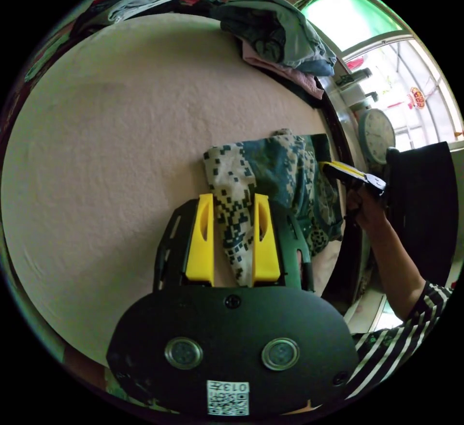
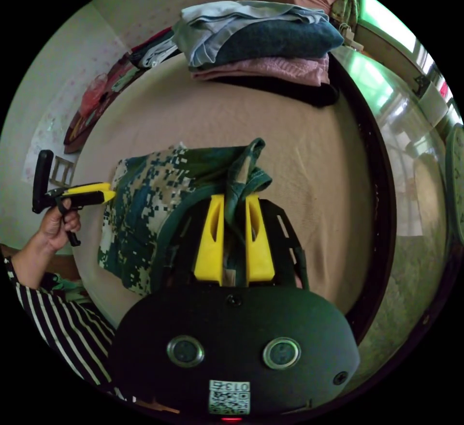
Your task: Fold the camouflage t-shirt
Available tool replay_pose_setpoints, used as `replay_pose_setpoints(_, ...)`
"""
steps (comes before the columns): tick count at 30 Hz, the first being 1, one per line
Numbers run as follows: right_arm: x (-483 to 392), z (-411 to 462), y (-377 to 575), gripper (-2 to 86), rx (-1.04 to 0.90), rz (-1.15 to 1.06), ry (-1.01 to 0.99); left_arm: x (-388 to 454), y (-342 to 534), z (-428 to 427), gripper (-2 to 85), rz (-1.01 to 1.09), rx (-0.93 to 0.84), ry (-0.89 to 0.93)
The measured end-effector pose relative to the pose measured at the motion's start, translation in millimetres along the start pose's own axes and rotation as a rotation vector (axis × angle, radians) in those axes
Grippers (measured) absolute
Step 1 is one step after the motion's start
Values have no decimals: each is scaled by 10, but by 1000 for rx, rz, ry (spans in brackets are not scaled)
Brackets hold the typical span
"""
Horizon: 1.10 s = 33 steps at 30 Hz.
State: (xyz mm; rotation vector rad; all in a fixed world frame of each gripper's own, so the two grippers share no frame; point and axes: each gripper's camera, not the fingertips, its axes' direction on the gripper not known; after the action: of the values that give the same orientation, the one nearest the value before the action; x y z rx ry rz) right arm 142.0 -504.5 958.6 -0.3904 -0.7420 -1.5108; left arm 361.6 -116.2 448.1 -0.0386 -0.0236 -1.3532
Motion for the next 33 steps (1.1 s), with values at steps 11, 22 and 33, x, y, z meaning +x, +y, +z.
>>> replay_pose_setpoints(11, -848, -521, 139, 25, 177, -128, 291, 162, 210, -634, 9, 92, 176, 91)
replay_pose_setpoints(22, -1617, -1587, 10, 19, 457, -268, 572, 554, 164, -1715, 5, 314, 435, 88)
replay_pose_setpoints(33, -1314, -2600, -1921, 20, 608, -379, 532, 1100, -1412, -2638, 6, 390, 591, -19)
